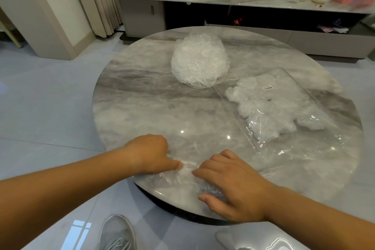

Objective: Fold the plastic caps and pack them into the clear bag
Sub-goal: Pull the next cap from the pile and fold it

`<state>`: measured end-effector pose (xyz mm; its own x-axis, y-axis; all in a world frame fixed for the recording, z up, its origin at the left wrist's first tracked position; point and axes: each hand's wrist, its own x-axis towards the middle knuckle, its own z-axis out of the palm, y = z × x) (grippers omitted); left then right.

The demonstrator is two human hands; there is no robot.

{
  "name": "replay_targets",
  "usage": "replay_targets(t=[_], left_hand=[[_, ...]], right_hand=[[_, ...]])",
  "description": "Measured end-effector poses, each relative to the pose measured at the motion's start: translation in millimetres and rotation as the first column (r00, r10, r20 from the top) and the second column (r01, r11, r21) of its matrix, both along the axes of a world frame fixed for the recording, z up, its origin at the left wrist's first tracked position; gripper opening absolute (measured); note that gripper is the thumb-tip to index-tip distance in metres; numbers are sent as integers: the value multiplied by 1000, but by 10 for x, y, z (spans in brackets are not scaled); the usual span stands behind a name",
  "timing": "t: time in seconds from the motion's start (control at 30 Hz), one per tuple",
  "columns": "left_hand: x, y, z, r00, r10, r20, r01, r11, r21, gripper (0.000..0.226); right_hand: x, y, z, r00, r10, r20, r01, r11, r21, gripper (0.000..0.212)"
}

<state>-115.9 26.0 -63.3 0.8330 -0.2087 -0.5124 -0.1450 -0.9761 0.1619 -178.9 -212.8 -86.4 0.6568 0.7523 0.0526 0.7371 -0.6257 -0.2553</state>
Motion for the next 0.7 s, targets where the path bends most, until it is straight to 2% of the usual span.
replay_targets(t=[0.07, 0.13, 0.27, 0.33, 0.43, 0.63, 0.7], left_hand=[[46, 10, -31, 999, 38, -23, -40, 993, -114, 50], [108, 21, -46, 995, 95, -23, -97, 968, -230, 48], [227, -9, -61, 969, 245, 35, -203, 869, -451, 39], [261, -53, -76, 950, 304, 75, -225, 829, -511, 40], [285, -93, -94, 933, 347, 94, -251, 817, -519, 42], [273, 25, 50, 887, 412, -206, -460, 761, -458, 57], [227, 51, 67, 880, 414, -232, -475, 756, -450, 53]], right_hand=[[42, 9, 6, 999, -27, 35, 29, 998, -63, 50], [99, 14, 3, 996, -64, 54, 69, 993, -96, 49], [175, 23, -22, 984, -148, 102, 157, 984, -87, 48], [184, 34, -43, 975, -177, 134, 188, 979, -77, 47], [210, 40, -72, 966, -193, 174, 209, 975, -75, 46], [236, 52, -70, 973, -114, 198, 140, 982, -123, 45], [228, 56, -37, 982, -82, 168, 98, 991, -87, 46]])
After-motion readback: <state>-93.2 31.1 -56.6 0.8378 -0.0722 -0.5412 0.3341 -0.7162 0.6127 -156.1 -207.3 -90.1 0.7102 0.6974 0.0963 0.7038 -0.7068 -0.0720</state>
